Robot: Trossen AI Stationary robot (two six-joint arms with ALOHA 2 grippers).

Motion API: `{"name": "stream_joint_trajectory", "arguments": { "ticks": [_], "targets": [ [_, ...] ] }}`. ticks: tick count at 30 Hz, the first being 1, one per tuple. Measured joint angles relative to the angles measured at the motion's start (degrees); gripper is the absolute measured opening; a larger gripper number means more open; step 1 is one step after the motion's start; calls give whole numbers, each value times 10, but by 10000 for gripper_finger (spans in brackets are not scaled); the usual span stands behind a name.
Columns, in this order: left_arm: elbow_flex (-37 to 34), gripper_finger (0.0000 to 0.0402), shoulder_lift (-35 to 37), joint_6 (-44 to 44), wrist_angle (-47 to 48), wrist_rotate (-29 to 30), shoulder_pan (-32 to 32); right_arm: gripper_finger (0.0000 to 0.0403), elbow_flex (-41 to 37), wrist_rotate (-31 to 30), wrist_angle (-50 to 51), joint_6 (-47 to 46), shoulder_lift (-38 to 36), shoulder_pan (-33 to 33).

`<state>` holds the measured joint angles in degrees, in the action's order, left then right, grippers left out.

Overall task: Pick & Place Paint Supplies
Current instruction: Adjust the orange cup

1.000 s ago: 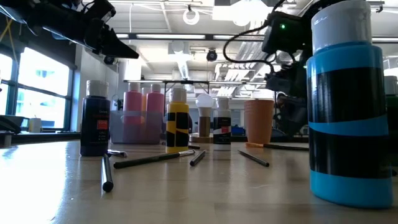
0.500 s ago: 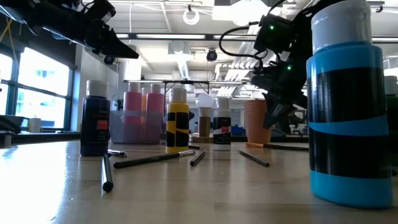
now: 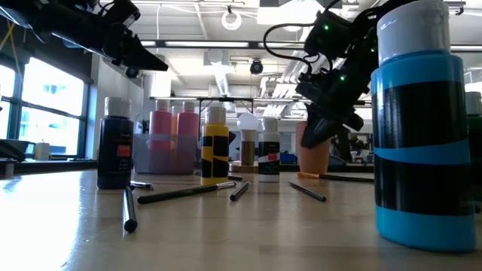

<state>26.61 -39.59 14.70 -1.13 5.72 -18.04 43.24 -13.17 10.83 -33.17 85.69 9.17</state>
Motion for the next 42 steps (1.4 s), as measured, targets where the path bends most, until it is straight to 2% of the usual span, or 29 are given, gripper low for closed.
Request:
{"name": "stream_joint_trajectory", "arguments": {
  "ticks": [6, 11, 16, 28, 37, 42],
  "targets": [
    [0, 111, 0, 0, -6, 0, 0, 83, 2, -3, 5, -18, 0, 0],
    [0, 111, 0, 0, -21, 0, 0, 64, 41, -12, 46, -16, 0, 0],
    [0, 111, 0, 0, -19, 0, 0, 61, 83, -38, 114, -11, 7, -2],
    [0, 111, 0, 0, -17, 0, 0, 61, 176, -49, 203, 0, 119, -9],
    [0, 111, 0, 0, -17, 0, 0, 63, 184, -39, 219, 0, 131, 7],
    [0, 111, 0, 0, -17, 0, 0, 93, 184, -38, 219, 1, 133, 6]
  ]
}}
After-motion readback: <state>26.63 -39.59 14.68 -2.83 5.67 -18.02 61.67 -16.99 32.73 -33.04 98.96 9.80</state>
